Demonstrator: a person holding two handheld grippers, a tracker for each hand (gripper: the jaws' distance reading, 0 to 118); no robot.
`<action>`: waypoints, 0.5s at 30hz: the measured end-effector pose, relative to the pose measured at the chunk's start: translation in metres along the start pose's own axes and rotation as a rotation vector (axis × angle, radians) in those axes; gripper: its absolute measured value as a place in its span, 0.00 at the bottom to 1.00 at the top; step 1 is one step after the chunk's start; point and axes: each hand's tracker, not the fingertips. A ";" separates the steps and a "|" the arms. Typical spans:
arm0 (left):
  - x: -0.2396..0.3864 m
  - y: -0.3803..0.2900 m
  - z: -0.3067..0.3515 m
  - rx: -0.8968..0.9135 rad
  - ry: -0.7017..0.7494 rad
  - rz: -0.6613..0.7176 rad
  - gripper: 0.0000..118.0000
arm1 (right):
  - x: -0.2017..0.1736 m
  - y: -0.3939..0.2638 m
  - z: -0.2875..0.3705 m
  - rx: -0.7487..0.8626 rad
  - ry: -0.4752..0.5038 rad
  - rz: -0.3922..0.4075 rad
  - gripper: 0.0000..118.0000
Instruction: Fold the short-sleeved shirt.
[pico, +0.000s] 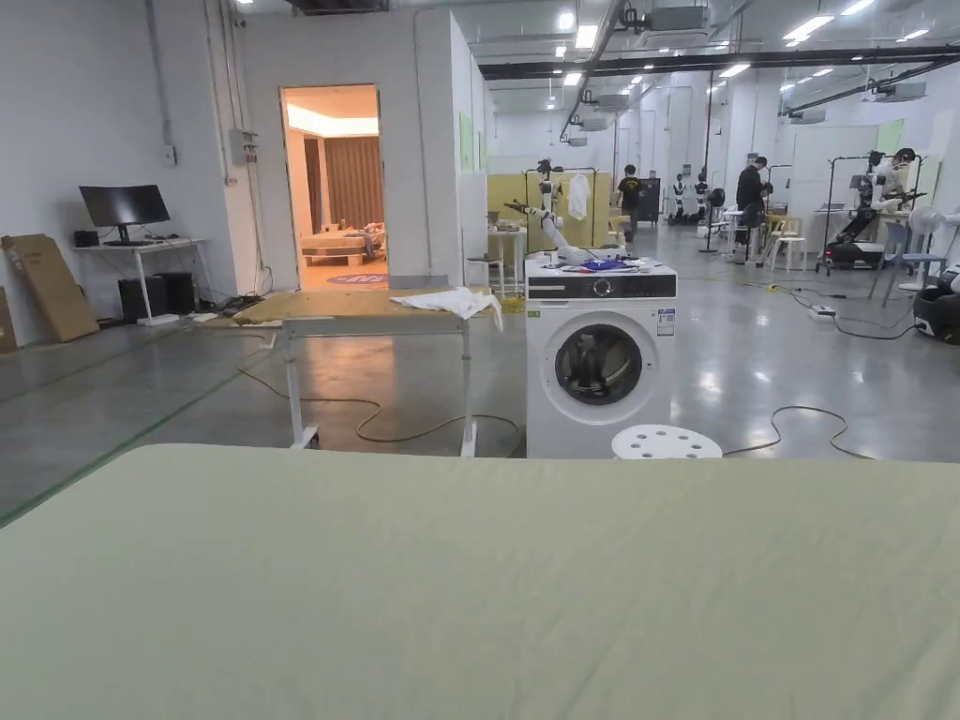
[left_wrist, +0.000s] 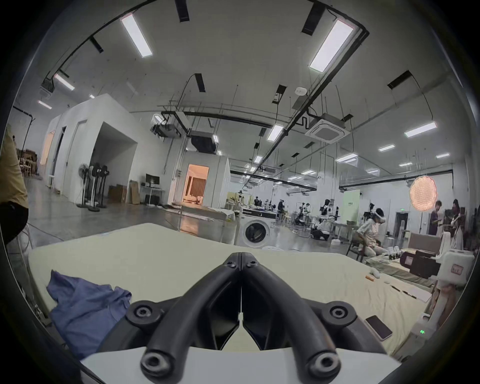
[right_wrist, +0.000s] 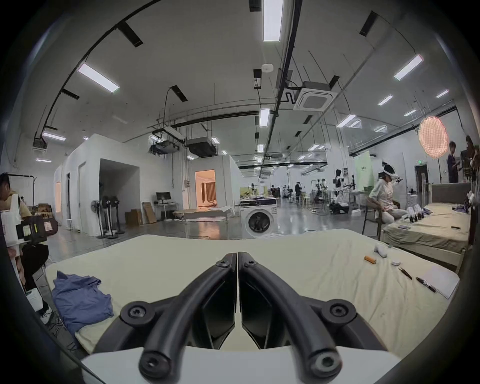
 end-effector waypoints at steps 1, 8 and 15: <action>0.001 0.001 0.000 0.001 0.005 -0.014 0.00 | -0.003 0.002 0.000 -0.002 -0.002 0.006 0.00; 0.005 0.001 -0.001 -0.016 0.000 -0.055 0.00 | -0.014 0.002 0.003 0.002 0.029 0.071 0.00; 0.002 0.003 0.003 -0.023 0.024 -0.063 0.00 | -0.032 -0.002 -0.006 0.001 0.069 0.091 0.00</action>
